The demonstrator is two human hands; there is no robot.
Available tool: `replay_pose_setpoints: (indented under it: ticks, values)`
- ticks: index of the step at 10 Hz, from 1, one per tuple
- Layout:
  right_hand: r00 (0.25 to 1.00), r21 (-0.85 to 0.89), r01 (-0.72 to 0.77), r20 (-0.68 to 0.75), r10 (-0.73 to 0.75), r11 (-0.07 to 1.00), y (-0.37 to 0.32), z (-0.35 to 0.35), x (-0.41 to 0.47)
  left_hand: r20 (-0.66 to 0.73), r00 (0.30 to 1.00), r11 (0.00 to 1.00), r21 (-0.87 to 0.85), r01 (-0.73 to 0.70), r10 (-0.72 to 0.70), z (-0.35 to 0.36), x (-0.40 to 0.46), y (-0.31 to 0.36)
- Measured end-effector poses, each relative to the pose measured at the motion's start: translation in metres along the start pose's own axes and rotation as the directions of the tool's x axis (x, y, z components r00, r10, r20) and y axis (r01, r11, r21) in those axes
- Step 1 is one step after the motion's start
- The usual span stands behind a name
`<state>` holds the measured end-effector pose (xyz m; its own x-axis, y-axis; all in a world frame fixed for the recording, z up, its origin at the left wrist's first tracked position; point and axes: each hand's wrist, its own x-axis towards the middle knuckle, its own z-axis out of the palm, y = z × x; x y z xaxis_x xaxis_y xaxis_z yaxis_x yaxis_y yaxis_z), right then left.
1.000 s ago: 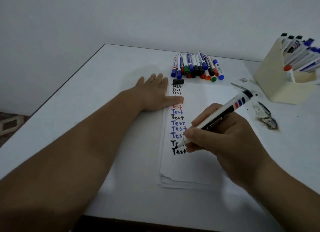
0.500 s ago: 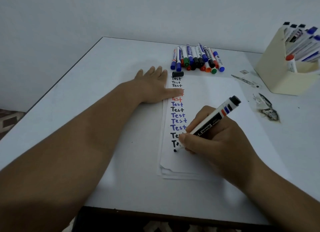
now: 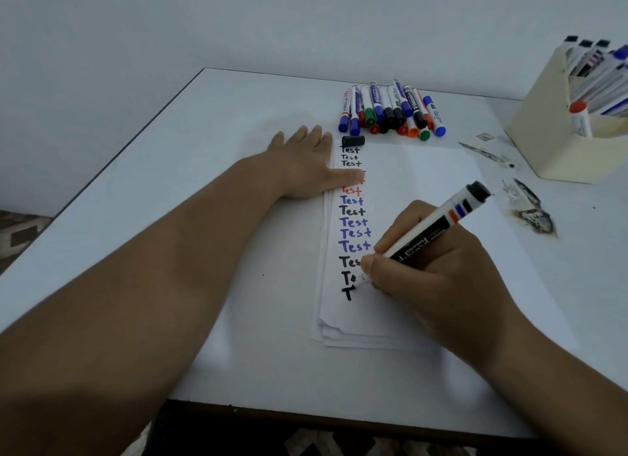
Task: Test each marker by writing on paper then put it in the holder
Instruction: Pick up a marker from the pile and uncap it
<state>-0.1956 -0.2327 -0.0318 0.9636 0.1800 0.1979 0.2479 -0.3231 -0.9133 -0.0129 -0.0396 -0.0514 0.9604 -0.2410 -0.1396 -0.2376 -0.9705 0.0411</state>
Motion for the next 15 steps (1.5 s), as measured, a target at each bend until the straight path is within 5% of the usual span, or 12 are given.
replay_pose_setpoints:
  ticks: [15]
  values:
    - [0.998,-0.053,0.040,-0.049,-0.042,0.998,0.0047,-0.0017,0.0001,0.010,1.000,1.000,0.004,-0.004,0.004,-0.0014,0.0004,-0.0001]
